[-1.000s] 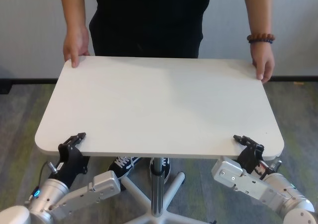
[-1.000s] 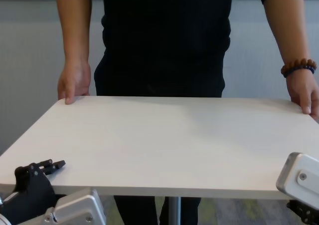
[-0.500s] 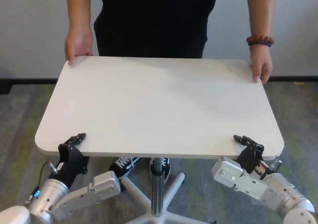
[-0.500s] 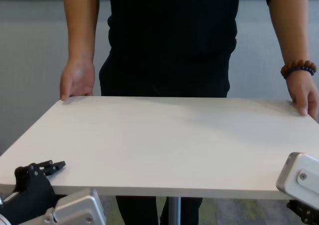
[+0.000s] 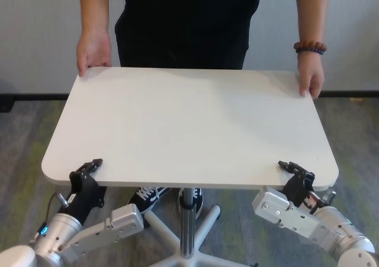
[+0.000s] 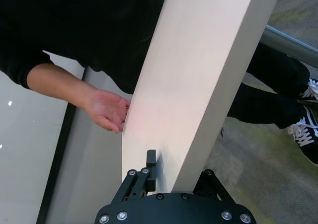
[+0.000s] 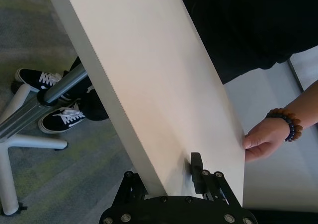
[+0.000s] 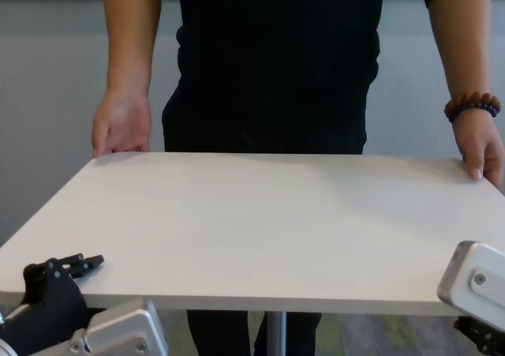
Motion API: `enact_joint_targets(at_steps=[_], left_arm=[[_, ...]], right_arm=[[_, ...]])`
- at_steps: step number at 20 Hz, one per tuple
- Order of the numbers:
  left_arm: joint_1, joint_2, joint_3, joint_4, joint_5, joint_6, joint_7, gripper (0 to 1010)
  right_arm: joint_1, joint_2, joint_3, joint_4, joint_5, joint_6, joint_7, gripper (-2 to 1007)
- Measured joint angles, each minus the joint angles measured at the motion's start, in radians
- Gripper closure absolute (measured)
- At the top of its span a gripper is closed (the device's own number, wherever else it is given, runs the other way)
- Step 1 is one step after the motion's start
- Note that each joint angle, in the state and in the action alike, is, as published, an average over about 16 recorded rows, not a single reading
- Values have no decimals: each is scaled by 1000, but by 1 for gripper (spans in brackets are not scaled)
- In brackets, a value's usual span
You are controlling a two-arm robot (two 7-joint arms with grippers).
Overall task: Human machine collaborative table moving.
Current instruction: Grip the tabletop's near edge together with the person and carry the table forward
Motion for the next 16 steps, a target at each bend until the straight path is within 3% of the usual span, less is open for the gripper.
enact_joint_targets(at_steps=[7, 16], left_arm=[[3, 4, -1, -6, 3, -16, -7, 695], [13, 14, -9, -43, 38, -20, -15, 697]], right_arm=[[-3, 1, 7, -11, -6, 9, 14, 581], [-15, 9, 31, -59, -29, 29, 31, 581]])
